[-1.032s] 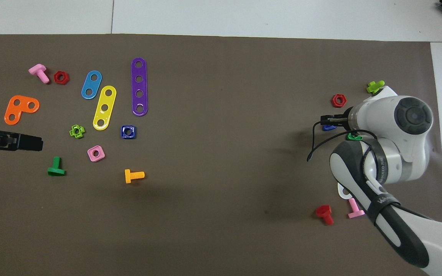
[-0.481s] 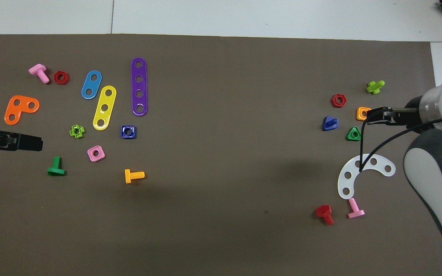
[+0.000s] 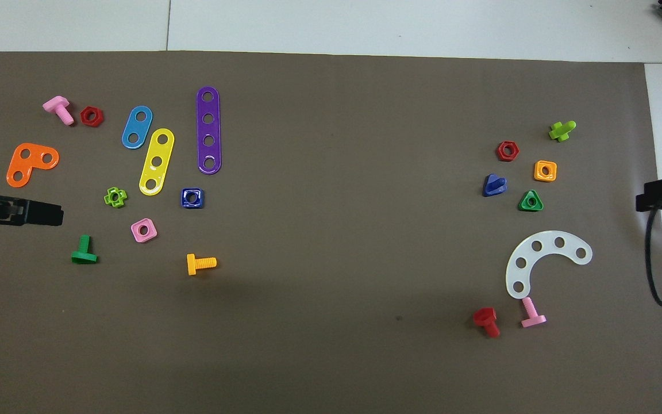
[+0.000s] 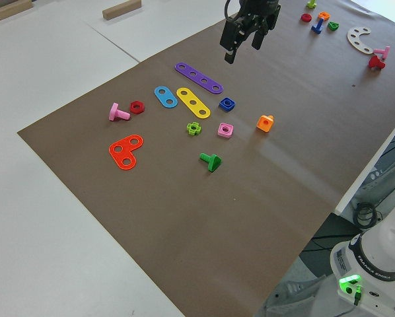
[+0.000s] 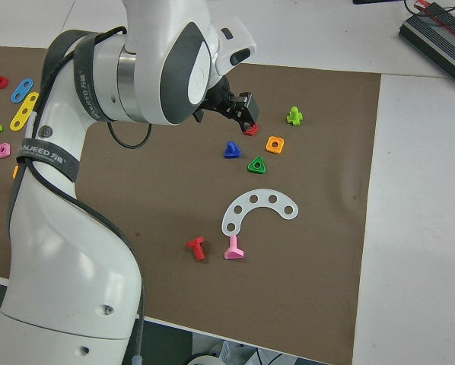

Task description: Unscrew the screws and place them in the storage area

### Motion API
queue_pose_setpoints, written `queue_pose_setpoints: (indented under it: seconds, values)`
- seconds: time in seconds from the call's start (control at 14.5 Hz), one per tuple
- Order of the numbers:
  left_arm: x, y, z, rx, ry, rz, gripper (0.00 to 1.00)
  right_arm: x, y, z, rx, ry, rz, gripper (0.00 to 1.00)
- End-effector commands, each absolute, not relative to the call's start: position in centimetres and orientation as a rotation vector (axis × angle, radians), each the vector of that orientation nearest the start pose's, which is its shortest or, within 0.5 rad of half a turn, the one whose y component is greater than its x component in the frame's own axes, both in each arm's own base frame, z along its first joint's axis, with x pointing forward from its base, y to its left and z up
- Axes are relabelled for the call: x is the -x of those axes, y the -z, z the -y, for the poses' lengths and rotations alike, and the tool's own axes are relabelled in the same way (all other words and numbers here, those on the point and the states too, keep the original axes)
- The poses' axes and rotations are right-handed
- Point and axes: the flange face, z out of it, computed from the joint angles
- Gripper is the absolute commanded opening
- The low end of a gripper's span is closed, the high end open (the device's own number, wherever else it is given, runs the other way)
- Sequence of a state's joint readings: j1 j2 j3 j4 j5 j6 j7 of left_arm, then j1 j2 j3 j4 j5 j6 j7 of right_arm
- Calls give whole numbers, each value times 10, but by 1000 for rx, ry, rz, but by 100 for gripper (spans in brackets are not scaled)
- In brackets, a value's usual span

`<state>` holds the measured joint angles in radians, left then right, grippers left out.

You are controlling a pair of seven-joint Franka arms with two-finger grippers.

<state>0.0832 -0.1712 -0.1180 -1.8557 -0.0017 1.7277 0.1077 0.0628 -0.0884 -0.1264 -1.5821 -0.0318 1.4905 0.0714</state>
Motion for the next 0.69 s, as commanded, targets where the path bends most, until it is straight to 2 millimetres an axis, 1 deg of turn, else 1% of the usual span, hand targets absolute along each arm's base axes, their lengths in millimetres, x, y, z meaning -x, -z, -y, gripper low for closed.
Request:
queue_pose_setpoints:
  seconds: [0.0,0.14,0.28,0.48,0.62]
  values:
    - [-523,-609,26,3139,-3,-212,100,-528,-654,36,3153,-52,-172,100]
    - [-544,-621,24,3150,-67,-216,100,-530,-646,25,3158,-56,-143,100]
    - [-544,-619,25,3150,-82,-218,100,-530,-645,27,3158,-61,-136,100]
    - [-542,-615,26,3149,-92,-220,100,-530,-646,23,3157,-56,-128,100]
    - [-541,-613,26,3148,-101,-220,100,-528,-643,24,3156,-66,-123,100]
